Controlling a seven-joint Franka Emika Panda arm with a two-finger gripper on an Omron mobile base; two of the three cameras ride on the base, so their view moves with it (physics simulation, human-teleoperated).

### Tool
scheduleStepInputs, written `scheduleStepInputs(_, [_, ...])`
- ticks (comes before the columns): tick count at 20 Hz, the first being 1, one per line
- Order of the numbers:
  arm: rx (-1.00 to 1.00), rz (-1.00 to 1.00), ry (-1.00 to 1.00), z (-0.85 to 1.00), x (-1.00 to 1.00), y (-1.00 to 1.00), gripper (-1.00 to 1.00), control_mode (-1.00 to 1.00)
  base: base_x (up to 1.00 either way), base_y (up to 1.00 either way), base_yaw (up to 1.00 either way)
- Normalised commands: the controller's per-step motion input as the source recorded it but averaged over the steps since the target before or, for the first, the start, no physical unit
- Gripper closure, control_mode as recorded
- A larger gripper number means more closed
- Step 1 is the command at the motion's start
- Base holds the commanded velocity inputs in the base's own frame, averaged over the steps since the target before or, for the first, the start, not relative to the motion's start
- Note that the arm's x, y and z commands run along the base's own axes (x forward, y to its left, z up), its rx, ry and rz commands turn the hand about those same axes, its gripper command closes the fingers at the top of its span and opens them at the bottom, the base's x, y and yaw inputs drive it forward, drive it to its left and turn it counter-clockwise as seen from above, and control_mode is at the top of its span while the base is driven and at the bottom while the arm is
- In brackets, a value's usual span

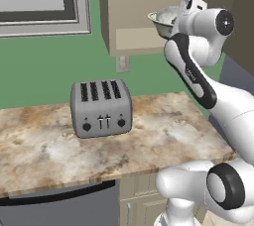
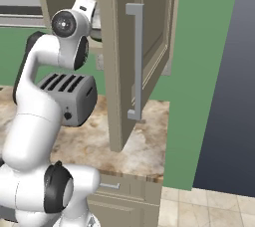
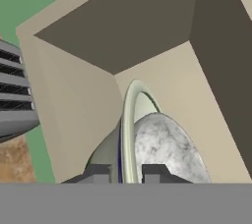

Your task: Pick up the bowls on the counter and stack them on top of one another in the open cabinet. Place the smaller bowl on top of the larger bowl.

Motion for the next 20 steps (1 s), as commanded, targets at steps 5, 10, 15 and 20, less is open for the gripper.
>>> scheduleStepInputs(5, [-0.02, 0.00, 0.00, -0.08, 0.37, 0.00, 1.00, -1.00, 0.00, 0.00, 0.00])
scheduleStepInputs(10, [0.00, 0.00, 0.00, -0.02, 0.39, 0.00, 1.00, -1.00, 0.00, 0.00, 0.00])
scheduleStepInputs(15, [0.00, 0.00, 0.00, 0.00, 0.37, 0.00, 1.00, -1.00, 0.00, 0.00, 0.00])
scheduleStepInputs(20, [0.00, 0.00, 0.00, -0.01, 0.35, 0.00, 1.00, -1.00, 0.00, 0.00, 0.00])
